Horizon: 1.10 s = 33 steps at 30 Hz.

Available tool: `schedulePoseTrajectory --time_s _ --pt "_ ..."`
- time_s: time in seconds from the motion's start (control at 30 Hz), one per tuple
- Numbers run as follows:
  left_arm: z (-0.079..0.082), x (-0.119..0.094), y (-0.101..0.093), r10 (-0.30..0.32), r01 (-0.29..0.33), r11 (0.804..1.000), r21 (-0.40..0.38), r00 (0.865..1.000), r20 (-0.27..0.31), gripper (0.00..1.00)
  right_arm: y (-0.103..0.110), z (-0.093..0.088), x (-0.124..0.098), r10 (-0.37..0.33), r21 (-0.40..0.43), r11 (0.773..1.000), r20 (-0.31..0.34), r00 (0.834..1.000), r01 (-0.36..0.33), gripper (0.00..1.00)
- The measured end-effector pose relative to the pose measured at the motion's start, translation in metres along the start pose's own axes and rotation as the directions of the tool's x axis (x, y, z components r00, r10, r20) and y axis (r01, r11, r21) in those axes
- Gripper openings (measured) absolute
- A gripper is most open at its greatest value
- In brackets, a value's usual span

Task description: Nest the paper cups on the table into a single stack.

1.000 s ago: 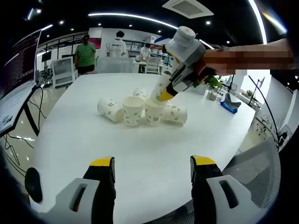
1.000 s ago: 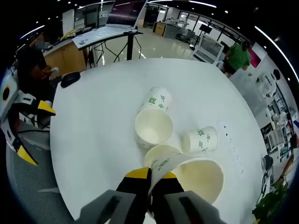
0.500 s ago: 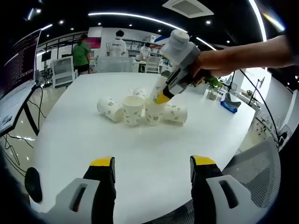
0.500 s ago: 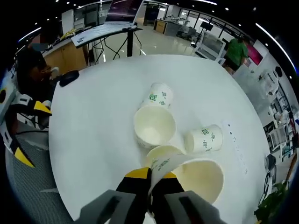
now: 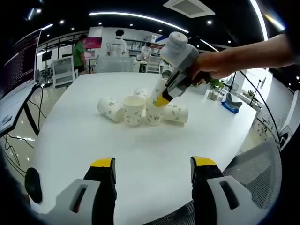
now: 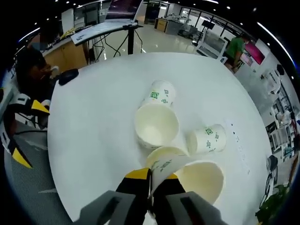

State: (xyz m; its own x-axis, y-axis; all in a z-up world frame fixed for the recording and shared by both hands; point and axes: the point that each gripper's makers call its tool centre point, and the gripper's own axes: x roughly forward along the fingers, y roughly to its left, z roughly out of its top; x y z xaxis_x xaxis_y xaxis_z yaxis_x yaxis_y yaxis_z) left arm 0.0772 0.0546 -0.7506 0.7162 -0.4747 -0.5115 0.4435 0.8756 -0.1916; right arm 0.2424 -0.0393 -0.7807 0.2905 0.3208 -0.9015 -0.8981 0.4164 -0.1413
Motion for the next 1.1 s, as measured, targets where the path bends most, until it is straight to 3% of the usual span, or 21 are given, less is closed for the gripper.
schedulePoseTrajectory --time_s 1.1 --pt "0.001 0.0 0.001 0.006 -0.006 1.0 0.001 1.0 0.006 0.63 0.006 0.008 -0.01 -0.006 -0.104 0.995 -0.005 1.0 0.006 0.07"
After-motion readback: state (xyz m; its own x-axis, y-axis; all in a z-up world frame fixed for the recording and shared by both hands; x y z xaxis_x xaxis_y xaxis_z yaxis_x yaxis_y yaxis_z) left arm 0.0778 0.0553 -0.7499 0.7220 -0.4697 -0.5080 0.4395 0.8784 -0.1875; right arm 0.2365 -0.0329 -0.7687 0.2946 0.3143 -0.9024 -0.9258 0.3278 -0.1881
